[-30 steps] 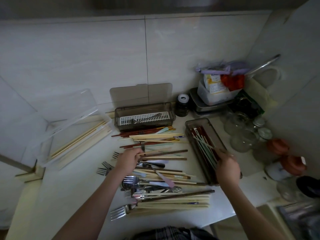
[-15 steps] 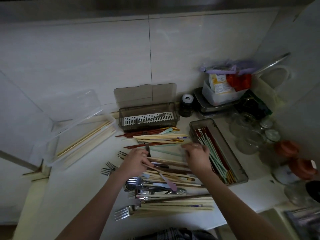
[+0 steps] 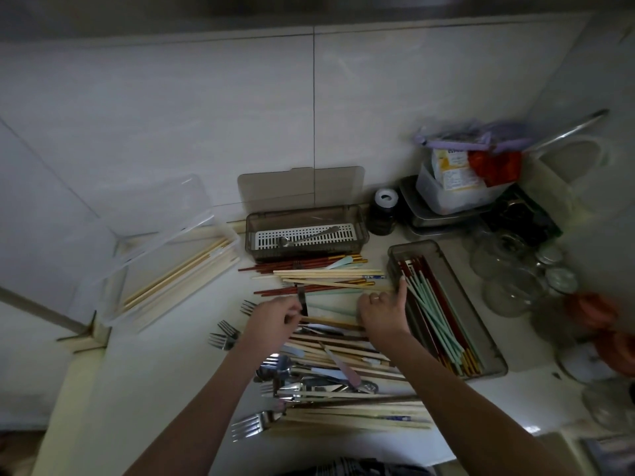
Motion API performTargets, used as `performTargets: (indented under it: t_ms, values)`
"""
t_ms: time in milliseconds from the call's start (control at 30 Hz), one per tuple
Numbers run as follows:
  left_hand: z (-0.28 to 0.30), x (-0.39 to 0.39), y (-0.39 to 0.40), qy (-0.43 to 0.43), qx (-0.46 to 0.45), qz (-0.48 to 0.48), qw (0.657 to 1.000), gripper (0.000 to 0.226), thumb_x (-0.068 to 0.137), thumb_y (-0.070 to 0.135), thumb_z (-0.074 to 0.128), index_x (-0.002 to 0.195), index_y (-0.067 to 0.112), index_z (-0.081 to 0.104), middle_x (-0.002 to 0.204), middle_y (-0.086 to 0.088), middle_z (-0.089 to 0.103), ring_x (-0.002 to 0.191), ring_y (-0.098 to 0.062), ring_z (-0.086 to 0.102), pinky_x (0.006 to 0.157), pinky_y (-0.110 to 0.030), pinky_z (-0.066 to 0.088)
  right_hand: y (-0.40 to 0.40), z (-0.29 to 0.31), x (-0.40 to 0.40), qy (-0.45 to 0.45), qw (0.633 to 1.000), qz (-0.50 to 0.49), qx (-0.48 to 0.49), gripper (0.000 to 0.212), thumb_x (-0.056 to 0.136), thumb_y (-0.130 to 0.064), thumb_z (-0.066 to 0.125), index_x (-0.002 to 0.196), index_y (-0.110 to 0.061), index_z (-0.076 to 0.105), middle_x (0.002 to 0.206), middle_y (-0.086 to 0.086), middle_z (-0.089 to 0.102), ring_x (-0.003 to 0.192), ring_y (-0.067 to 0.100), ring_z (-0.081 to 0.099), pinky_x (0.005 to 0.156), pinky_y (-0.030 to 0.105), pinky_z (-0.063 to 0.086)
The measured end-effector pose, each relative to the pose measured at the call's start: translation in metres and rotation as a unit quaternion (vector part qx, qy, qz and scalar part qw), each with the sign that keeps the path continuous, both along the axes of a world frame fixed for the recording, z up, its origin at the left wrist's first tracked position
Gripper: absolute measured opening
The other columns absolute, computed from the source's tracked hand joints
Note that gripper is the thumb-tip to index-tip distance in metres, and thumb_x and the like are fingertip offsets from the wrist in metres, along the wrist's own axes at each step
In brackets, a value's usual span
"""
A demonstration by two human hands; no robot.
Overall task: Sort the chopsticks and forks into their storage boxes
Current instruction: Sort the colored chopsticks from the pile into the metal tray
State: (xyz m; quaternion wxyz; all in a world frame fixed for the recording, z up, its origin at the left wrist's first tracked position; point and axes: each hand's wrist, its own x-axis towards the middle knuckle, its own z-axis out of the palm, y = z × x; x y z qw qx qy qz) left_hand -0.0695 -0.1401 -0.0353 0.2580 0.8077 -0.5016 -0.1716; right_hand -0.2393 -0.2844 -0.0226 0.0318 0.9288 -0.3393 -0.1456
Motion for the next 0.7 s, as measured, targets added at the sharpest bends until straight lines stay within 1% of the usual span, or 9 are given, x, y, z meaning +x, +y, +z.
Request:
performTargets:
  t_ms: [133, 200, 267, 333, 400, 433, 500, 567, 700]
  values:
    - [-0.003, -0.003, -0.011, -0.101, -0.032, -0.048, 0.993, 0.036, 0.086, 0.007, 0.059, 0.120, 0.015, 0.062, 0.124, -0.005, 0.062, 0.118, -0.021, 0.055, 0.104, -0.041, 0.041, -0.002, 0.009, -0.012, -0.074, 0.996, -0.009, 0.042, 0.043, 0.082, -0.003, 0.050, 0.122, -0.016, 0.040, 0.107, 0.001, 0.061, 0.113, 0.025, 0.051, 0.113, 0.059, -0.003]
    - [-0.005, -0.007, -0.018, -0.115, -0.021, -0.086, 0.989, 0.039, 0.088, 0.004, 0.054, 0.126, 0.012, 0.057, 0.130, -0.009, 0.058, 0.125, -0.025, 0.049, 0.109, -0.041, 0.034, -0.005, 0.017, -0.018, -0.131, 0.989, -0.016, 0.066, 0.037, 0.082, 0.001, 0.045, 0.112, -0.020, 0.039, 0.098, 0.001, 0.062, 0.105, 0.026, 0.054, 0.116, 0.051, 0.005]
    - [-0.003, -0.013, -0.024, -0.124, -0.011, -0.106, 0.987, 0.038, 0.090, 0.004, 0.051, 0.128, 0.008, 0.055, 0.131, -0.012, 0.056, 0.126, -0.027, 0.048, 0.109, -0.038, 0.032, -0.008, 0.022, -0.024, -0.202, 0.975, -0.030, 0.084, 0.032, 0.084, 0.002, 0.041, 0.104, -0.023, 0.039, 0.087, 0.001, 0.060, 0.093, 0.027, 0.055, 0.111, 0.044, 0.025]
    - [-0.002, -0.020, -0.030, -0.132, -0.006, -0.112, 0.985, 0.035, 0.088, 0.001, 0.052, 0.121, 0.007, 0.059, 0.121, -0.014, 0.061, 0.116, -0.029, 0.054, 0.099, -0.037, 0.040, -0.010, 0.024, -0.031, -0.288, 0.951, -0.043, 0.104, 0.028, 0.087, -0.001, 0.043, 0.101, -0.025, 0.042, 0.083, 0.000, 0.060, 0.081, 0.024, 0.056, 0.089, 0.037, 0.043]
    - [0.002, -0.025, -0.036, -0.135, 0.016, -0.115, 0.984, 0.034, 0.084, -0.002, 0.051, 0.116, 0.008, 0.059, 0.109, -0.011, 0.061, 0.105, -0.027, 0.055, 0.086, -0.033, 0.042, -0.009, 0.030, -0.038, -0.356, 0.920, -0.067, 0.147, 0.021, 0.091, -0.006, 0.043, 0.099, -0.025, 0.046, 0.086, 0.000, 0.061, 0.080, 0.020, 0.057, 0.075, 0.032, 0.042]
    - [0.003, -0.026, -0.039, -0.135, 0.023, -0.115, 0.984, 0.033, 0.084, -0.002, 0.051, 0.115, 0.008, 0.058, 0.107, -0.010, 0.060, 0.102, -0.026, 0.055, 0.082, -0.031, 0.042, -0.010, 0.032, -0.043, -0.359, 0.919, -0.069, 0.144, 0.020, 0.092, -0.008, 0.043, 0.100, -0.026, 0.048, 0.091, -0.001, 0.062, 0.086, 0.019, 0.056, 0.081, 0.032, 0.039]
    - [0.004, -0.029, -0.041, -0.139, 0.017, -0.116, 0.983, 0.030, 0.084, 0.000, 0.051, 0.112, 0.009, 0.057, 0.105, -0.009, 0.058, 0.098, -0.026, 0.055, 0.075, -0.030, 0.041, -0.012, 0.037, -0.051, -0.296, 0.952, -0.047, 0.068, 0.021, 0.093, -0.014, 0.043, 0.106, -0.027, 0.054, 0.106, -0.005, 0.064, 0.104, 0.018, 0.052, 0.100, 0.038, 0.026]
    - [0.007, -0.034, -0.043, -0.140, 0.000, -0.129, 0.982, 0.028, 0.084, 0.000, 0.053, 0.110, 0.010, 0.057, 0.106, -0.009, 0.056, 0.095, -0.026, 0.055, 0.070, -0.032, 0.045, -0.014, 0.039, -0.053, -0.228, 0.972, -0.019, 0.048, 0.026, 0.096, -0.025, 0.043, 0.117, -0.030, 0.057, 0.118, -0.006, 0.063, 0.116, 0.018, 0.049, 0.107, 0.039, 0.019]
    - [0.017, -0.045, -0.048, -0.135, -0.010, -0.147, 0.980, 0.030, 0.088, 0.004, 0.049, 0.117, 0.012, 0.055, 0.114, -0.007, 0.055, 0.100, -0.024, 0.056, 0.075, -0.035, 0.047, -0.013, 0.031, -0.059, -0.227, 0.962, -0.041, 0.148, 0.033, 0.096, -0.023, 0.047, 0.126, -0.032, 0.058, 0.124, -0.003, 0.060, 0.111, 0.016, 0.055, 0.094, 0.032, 0.043]
